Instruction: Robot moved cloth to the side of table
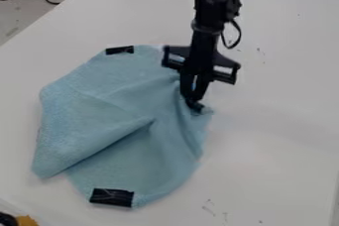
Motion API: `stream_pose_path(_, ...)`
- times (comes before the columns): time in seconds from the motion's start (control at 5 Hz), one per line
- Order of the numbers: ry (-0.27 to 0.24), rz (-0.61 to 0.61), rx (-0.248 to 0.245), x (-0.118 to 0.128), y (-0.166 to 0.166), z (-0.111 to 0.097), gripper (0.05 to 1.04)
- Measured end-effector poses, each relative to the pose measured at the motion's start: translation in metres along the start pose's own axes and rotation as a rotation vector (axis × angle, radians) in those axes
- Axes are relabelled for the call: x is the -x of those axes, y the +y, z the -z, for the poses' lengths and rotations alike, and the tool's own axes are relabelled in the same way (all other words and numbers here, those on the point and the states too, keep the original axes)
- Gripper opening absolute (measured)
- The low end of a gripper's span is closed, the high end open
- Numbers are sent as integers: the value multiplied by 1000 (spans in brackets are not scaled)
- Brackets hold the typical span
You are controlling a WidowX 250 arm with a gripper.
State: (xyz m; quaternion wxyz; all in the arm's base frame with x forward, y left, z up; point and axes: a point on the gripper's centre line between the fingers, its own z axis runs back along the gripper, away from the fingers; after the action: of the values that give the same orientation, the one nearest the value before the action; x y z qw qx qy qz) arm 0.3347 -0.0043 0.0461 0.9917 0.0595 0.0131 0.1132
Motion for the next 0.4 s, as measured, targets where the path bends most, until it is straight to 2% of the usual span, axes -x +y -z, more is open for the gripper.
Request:
stream_pose_path(0.2,-26,25,-62,-3,7,-24,79)
stream_pose_path(0.4,-90,69,-78,-24,1,-56,63)
